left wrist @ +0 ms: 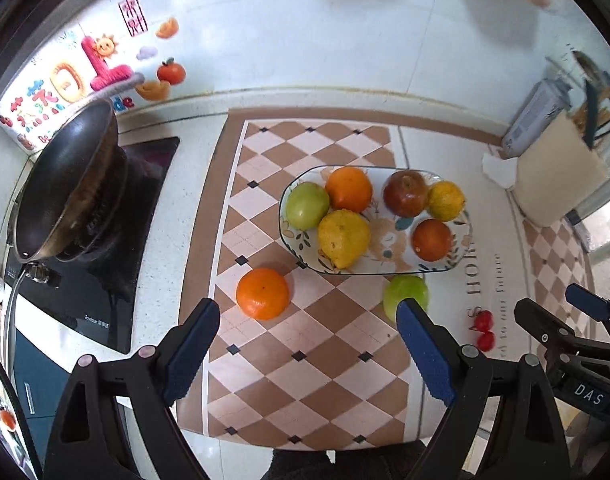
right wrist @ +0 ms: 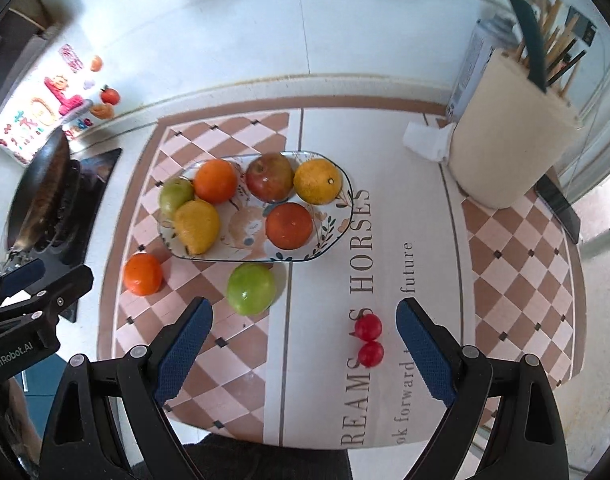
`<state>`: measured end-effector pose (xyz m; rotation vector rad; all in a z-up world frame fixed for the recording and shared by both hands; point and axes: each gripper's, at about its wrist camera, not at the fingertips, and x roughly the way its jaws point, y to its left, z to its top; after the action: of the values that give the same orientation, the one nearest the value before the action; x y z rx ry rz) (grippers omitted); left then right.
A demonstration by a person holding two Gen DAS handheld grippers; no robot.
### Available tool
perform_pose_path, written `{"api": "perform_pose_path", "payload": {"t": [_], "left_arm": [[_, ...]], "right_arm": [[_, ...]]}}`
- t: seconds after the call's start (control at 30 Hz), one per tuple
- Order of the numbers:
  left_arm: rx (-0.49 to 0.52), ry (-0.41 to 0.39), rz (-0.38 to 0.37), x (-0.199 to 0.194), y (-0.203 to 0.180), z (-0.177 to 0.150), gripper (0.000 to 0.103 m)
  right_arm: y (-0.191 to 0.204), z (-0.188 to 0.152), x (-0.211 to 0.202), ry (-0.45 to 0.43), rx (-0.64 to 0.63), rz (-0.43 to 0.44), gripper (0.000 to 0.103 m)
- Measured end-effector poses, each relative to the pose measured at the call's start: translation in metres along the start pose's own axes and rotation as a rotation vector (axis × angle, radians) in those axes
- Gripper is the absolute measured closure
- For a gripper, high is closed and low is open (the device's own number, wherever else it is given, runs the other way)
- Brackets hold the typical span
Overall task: Organize fruits
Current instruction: 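Raise both tools away from the plate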
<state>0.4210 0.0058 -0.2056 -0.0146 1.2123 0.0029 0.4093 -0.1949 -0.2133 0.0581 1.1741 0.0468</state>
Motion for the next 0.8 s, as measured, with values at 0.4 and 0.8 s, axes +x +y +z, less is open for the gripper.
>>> {"api": "perform_pose_path", "payload": {"t": [0.4, 0.8], "left_arm": [[0.013, -0.113, -0.012, -0.065, 0.0, -0.021, 0.013], [-0.003, -0.145, -0.022, -0.086, 0.002, -0.03, 0.013]], "right_arm": [[0.01, -0.025, -0.082, -0.11, -0.008, 0.016, 0.008], [0.012, -0.028, -0.113, -0.156, 0.004, 0.045, 0.008]]}}
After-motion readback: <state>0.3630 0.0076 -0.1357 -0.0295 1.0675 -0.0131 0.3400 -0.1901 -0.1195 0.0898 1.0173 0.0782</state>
